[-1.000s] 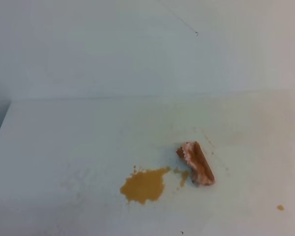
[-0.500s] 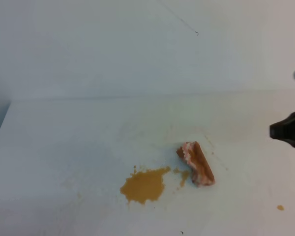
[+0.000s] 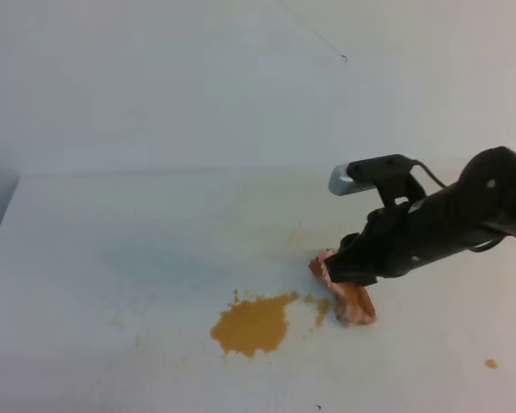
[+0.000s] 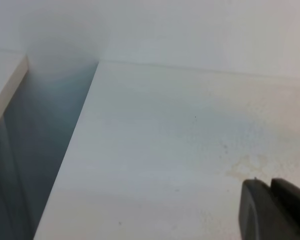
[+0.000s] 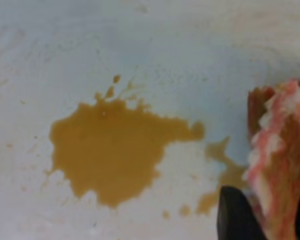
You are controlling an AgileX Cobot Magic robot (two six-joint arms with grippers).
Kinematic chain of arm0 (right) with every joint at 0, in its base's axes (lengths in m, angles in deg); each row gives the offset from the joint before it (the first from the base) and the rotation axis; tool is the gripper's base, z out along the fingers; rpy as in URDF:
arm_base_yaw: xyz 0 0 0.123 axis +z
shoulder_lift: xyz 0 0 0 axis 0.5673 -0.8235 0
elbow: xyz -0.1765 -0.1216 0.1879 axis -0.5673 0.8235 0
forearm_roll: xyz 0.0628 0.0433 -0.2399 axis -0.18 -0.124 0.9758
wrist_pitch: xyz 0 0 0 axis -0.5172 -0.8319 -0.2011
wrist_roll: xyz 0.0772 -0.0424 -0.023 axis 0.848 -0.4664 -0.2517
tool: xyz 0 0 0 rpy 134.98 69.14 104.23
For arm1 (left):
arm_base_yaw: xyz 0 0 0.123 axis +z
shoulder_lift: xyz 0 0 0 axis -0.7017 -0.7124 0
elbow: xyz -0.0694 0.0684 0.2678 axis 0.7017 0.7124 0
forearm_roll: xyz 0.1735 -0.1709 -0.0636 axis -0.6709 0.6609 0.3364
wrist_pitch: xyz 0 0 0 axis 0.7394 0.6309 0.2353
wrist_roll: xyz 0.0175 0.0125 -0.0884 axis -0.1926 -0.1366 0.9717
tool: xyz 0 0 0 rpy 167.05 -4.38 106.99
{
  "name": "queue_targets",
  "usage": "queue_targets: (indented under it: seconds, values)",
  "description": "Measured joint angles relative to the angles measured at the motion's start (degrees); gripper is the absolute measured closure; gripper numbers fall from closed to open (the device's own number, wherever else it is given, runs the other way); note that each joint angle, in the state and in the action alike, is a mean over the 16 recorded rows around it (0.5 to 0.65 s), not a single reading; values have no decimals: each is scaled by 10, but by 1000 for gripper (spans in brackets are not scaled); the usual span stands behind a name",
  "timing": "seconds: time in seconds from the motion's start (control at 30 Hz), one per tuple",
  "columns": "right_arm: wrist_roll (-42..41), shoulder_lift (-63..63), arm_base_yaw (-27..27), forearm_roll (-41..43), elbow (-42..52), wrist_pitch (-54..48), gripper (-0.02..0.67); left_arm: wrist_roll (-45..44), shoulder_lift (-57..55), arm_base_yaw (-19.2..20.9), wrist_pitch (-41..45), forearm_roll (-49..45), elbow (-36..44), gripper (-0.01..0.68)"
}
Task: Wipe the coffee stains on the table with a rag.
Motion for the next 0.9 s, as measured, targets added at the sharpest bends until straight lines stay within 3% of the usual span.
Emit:
queue_targets:
  seconds: [0.53,0.9]
  values:
    - [219,-151,11,254,-151,-53,382,0,-5,0,2,0,-4,677]
    - [275,-174,11,255,-167,-75,382,0,-5,0,2,0,-4,677]
